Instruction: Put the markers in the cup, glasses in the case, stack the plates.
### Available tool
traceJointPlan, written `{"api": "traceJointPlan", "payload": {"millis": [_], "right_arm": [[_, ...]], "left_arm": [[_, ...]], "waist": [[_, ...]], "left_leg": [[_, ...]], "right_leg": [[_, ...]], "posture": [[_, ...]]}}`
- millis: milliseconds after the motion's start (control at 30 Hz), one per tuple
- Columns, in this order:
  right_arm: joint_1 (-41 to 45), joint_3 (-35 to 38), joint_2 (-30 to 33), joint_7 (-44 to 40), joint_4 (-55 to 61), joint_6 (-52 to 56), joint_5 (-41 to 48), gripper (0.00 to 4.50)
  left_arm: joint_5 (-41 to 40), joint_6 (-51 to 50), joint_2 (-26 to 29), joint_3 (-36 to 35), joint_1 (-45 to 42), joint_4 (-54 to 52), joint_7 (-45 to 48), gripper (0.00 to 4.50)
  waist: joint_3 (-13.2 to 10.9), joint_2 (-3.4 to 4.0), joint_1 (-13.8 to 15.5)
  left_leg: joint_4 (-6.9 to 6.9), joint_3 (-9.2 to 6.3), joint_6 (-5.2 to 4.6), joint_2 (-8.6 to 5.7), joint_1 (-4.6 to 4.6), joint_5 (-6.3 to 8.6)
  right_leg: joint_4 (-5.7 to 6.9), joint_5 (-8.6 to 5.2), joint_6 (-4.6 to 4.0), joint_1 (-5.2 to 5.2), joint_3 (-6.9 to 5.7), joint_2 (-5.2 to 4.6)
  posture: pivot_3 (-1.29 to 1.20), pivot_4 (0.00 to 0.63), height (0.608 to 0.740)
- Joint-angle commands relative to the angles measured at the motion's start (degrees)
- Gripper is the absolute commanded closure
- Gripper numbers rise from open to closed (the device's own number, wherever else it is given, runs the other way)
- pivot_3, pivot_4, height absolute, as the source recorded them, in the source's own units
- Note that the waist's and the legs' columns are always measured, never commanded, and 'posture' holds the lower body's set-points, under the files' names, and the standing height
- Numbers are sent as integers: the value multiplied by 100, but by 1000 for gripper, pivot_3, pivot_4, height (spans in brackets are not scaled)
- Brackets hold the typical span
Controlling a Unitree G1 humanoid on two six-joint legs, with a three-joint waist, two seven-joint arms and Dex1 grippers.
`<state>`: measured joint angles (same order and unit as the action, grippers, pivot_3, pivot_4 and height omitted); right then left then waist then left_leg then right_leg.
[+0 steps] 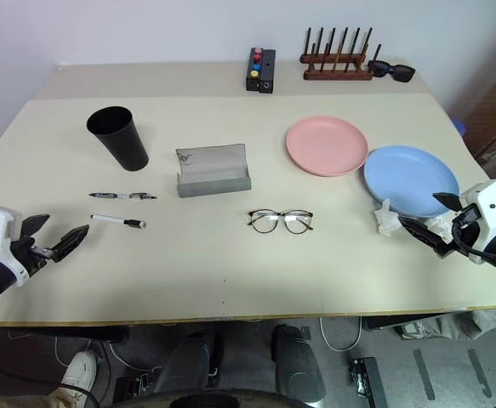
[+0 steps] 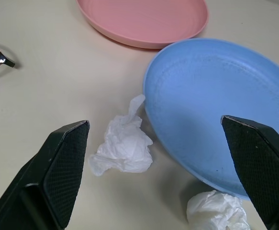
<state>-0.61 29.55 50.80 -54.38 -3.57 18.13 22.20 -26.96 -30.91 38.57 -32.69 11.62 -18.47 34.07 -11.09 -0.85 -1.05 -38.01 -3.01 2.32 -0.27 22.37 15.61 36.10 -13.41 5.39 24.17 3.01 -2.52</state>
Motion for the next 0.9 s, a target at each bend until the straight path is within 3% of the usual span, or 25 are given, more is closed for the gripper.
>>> {"api": "traceJointPlan", "payload": {"millis": [33, 400, 667, 900], "right_arm": [[62, 56, 34, 25, 44, -127, 34, 0], [287, -177, -16, 46, 70, -226, 46, 0], [578, -687, -446, 324, 693, -118, 133, 0], [441, -1063, -923, 680, 1541, 76, 237, 0]], "left_arm": [[-41, 29, 103, -179, 0, -61, 27, 179], [-31, 31, 73, 18, -220, -147, 8, 179], [-65, -37, 103, 548, -717, -316, 117, 179], [108, -32, 772, 1314, -1100, -92, 921, 79]], "waist": [[0, 0, 1], [0, 0, 2], [1, 0, 5], [1, -1, 7]], "left_leg": [[0, 0, 0, 0, 0, 0], [0, 0, 0, 0, 0, 0], [-1, -1, 0, 0, -4, 0], [-1, -4, 0, -1, -2, 0]], "right_leg": [[0, 0, 0, 0, 0, 0], [1, 0, 0, 0, 0, 0], [3, 1, 1, -5, 0, 1], [5, 1, 1, -4, -1, 2]], "posture": [[0, 150, 735], [0, 150, 735], [0, 150, 735], [0, 150, 735]]}}
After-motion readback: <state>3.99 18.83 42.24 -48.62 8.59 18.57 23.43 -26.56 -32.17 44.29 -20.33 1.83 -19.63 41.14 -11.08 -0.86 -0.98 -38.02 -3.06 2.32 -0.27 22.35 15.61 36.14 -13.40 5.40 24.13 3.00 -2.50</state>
